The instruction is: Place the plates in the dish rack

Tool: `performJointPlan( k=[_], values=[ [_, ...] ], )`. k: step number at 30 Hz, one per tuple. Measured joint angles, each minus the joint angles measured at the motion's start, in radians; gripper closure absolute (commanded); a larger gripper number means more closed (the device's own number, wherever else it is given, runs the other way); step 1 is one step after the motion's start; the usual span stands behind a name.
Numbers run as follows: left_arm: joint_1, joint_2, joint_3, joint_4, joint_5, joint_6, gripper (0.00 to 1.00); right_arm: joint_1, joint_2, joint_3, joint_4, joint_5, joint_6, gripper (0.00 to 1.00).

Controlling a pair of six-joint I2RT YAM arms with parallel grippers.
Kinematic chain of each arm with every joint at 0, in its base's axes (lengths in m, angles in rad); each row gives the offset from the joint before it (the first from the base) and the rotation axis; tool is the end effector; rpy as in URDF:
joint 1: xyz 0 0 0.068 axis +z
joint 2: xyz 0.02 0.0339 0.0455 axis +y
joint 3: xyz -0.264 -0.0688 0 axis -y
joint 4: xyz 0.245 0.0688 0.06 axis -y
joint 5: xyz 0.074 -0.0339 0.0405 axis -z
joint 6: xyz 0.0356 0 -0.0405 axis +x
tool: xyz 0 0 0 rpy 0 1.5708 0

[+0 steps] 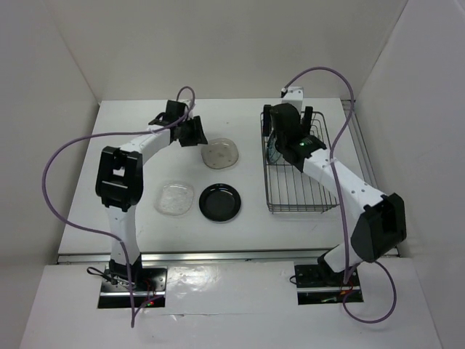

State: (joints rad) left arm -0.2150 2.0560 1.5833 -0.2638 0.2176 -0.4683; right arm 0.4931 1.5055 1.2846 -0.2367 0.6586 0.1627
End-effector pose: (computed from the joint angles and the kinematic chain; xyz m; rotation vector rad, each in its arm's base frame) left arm 0.4567 -0.1076 0.2158 -0.1846 2.3540 -0.5929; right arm 0.3156 0.1449 0.3367 0.0857 1.9328 -0.2330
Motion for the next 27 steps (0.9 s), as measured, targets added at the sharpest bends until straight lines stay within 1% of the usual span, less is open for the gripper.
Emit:
performJointPlan(
  k=[2,9,13,16,22,27],
  values=[
    [-0.021,0.033,0.026,-0.013,-0.011,0.004,0.35,0.023,-0.044,0.0,0.0,0.002,0.003,0.0],
    [-0.088,0.072,0.031,-0.056,-0.065,0.017,0.35,0.071,-0.118,0.006,-0.004,0.001,0.005,0.0],
    [-0.088,0.079,0.031,-0.066,-0.095,0.017,0.35,0.077,-0.132,0.006,-0.006,-0.007,0.01,0.0],
    [-0.086,0.083,0.031,-0.067,-0.104,0.019,0.27,0.084,-0.144,0.006,-0.006,-0.011,0.014,0.0],
    [-0.082,0.072,0.028,-0.064,-0.095,0.018,0.25,0.085,-0.148,0.006,-0.01,-0.013,0.019,0.0],
    [-0.084,0.032,0.027,-0.065,-0.095,0.018,0.25,0.085,-0.148,0.006,-0.011,-0.018,0.02,0.0]
  ],
)
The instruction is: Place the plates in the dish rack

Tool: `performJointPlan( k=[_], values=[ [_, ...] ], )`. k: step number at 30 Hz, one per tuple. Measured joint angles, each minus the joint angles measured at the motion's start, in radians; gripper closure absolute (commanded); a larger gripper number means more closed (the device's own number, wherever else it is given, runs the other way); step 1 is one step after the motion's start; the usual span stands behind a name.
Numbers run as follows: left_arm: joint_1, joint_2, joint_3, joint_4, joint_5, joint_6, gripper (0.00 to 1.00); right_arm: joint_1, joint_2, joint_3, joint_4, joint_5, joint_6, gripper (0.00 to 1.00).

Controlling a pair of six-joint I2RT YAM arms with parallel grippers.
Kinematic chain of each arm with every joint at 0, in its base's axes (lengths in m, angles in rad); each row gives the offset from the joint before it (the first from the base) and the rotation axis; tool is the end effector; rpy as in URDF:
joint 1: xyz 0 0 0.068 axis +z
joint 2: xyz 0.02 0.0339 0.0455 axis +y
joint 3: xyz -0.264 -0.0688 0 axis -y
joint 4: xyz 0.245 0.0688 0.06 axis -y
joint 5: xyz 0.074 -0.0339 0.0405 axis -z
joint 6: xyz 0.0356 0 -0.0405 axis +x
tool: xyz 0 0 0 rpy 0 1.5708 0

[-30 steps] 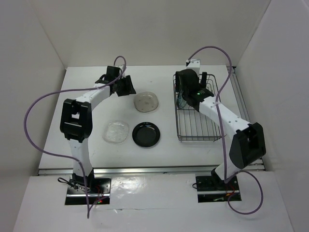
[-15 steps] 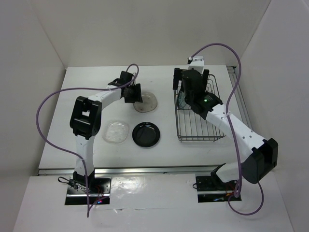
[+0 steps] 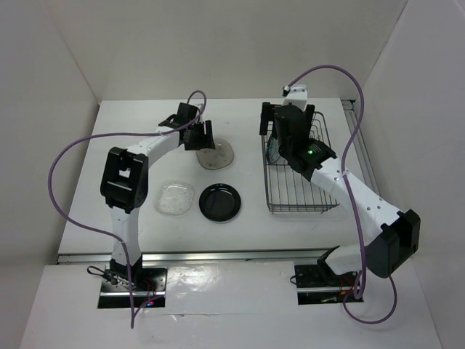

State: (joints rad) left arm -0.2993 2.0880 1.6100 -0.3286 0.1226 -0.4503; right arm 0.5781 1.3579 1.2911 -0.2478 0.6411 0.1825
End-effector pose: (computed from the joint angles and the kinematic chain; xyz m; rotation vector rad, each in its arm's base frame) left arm 0.4491 -0.1431 0.2046 -0.1234 2.4252 -0.4958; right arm 0.2714 0.1517 0.3833 0.0706 1.8206 -0.0686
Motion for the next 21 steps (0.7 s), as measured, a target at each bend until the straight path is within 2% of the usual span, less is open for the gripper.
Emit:
performJointPlan(
  k=[10,19,21],
  values=[
    [-0.002,-0.056,0.0,-0.04,-0.155,0.0,0.25,0.0,0.0,0.0,0.0,-0.015,0.003,0.0],
    [0.02,0.066,0.012,-0.065,-0.169,0.0,0.25,0.0,0.0,0.0,0.0,-0.032,0.003,0.0],
    [0.026,0.071,0.029,-0.061,-0.163,0.001,0.29,0.0,0.0,0.0,0.0,-0.035,0.003,0.0]
  ],
)
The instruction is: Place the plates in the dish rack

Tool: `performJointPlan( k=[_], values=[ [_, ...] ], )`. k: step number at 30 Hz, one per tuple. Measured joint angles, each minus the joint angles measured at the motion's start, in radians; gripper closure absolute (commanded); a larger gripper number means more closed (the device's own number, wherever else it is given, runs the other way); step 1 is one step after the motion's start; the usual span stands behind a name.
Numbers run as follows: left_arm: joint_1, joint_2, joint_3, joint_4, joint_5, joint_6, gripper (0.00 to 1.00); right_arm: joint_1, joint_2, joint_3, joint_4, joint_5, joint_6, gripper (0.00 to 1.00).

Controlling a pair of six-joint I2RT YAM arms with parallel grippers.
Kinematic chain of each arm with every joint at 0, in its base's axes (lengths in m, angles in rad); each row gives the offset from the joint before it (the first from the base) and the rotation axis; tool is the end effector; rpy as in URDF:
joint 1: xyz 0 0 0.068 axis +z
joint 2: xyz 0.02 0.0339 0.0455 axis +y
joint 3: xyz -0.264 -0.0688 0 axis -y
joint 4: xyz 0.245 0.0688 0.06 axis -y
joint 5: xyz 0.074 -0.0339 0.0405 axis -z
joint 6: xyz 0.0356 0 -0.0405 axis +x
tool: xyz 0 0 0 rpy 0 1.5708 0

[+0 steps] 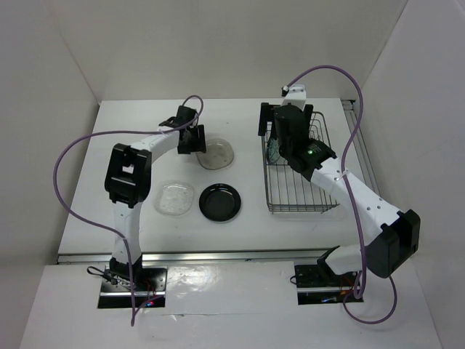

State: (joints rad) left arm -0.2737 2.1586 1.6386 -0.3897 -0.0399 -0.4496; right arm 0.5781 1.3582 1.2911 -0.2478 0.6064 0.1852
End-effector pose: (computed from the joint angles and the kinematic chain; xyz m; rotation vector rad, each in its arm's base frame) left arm 0.4588 -0.1273 0.1770 -0.2364 2.4865 -0.2566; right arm 0.2715 0.1529 0.3830 0.0491 1.8276 -0.0356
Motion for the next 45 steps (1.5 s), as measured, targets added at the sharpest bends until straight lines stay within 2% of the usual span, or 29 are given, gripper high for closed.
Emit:
performJointPlan(
  k=[6,10,12,14,15,20,24,27,31,37,40,45],
  values=[
    [0.009,0.023,0.029,-0.007,0.025,-0.005,0.55,0.006,0.0,0.0,0.0,-0.004,0.0,0.0],
    [0.008,0.041,0.047,-0.024,0.044,-0.002,0.59,0.008,0.0,-0.002,0.001,-0.013,0.0,0.0],
    [0.008,0.045,0.056,-0.032,0.05,-0.005,0.71,0.008,0.0,-0.002,0.001,-0.016,0.001,0.0],
    [0.008,0.051,0.065,-0.037,0.064,-0.006,0.97,0.008,0.0,-0.002,0.001,-0.019,0.004,0.0],
    [0.008,0.052,0.073,-0.036,0.074,-0.018,1.0,0.008,0.0,-0.003,0.003,-0.02,0.004,0.0],
    [0.014,0.053,0.121,-0.045,0.097,-0.026,1.0,0.008,-0.008,-0.016,0.009,-0.051,0.004,0.0],
    [0.043,0.021,0.094,-0.053,0.13,-0.032,1.0,-0.013,-0.026,-0.054,0.049,-0.216,-0.017,0.0],
    [0.097,-0.1,0.027,-0.048,0.217,-0.016,1.0,-0.056,-0.075,-0.142,0.116,-0.411,-0.027,0.0],
    [0.157,-0.304,0.006,0.019,0.416,0.033,1.0,-0.132,-0.114,-0.194,0.187,-0.639,-0.027,0.0],
    [0.138,-0.573,-0.048,0.208,0.691,0.077,1.0,-0.173,-0.119,-0.202,0.295,-0.835,-0.019,0.0],
    [0.126,-0.617,-0.095,0.256,0.761,0.078,1.0,-0.178,-0.121,-0.205,0.325,-0.915,-0.009,0.0],
    [0.11,-0.587,-0.151,0.248,0.758,0.077,1.0,-0.203,-0.122,-0.205,0.359,-1.013,0.018,0.0]
  ],
)
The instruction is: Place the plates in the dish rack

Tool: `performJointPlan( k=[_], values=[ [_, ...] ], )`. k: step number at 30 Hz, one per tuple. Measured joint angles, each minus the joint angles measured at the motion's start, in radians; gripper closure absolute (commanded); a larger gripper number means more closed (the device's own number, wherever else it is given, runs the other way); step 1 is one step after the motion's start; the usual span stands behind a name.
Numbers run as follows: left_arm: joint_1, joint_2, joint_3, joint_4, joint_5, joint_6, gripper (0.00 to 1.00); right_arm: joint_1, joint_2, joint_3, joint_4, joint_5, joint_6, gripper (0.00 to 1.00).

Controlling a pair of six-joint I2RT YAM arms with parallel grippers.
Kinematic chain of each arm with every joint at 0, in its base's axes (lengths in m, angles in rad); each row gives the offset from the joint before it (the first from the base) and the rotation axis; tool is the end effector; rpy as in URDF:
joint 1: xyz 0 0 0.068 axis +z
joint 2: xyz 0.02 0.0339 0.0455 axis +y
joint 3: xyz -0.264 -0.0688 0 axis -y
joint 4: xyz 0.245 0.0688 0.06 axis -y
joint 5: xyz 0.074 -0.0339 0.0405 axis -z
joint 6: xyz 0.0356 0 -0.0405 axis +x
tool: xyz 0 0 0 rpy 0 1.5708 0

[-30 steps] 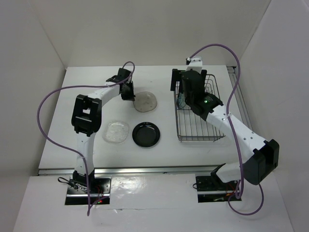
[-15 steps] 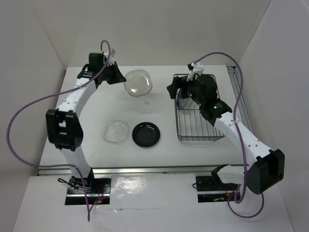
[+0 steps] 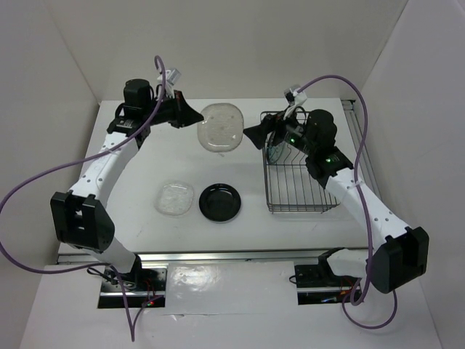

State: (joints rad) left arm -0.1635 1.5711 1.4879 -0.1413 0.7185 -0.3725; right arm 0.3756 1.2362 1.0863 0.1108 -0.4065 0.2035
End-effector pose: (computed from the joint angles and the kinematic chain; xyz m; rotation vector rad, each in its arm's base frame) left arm 0.3588 -0.0829 0.3945 0.3440 1.8237 -1.0192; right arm 0.2657 0.1199 0.3814 -0.4621 1.5967 0.7697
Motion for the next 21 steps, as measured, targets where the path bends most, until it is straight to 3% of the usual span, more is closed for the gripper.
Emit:
performJointPlan(
  k=[15,17,21],
  values=[
    [-0.021,0.004,-0.036,0.032,-0.014,-0.032,1.0,-0.006,0.068,0.0,0.094,-0.071,0.082,0.04],
    [-0.021,0.004,-0.05,0.047,-0.006,-0.048,1.0,-0.006,0.108,0.0,0.108,-0.076,0.095,0.09],
    [-0.021,0.004,-0.069,0.069,0.007,-0.059,1.0,-0.005,0.169,0.0,0.137,-0.089,0.134,0.33]
  ],
)
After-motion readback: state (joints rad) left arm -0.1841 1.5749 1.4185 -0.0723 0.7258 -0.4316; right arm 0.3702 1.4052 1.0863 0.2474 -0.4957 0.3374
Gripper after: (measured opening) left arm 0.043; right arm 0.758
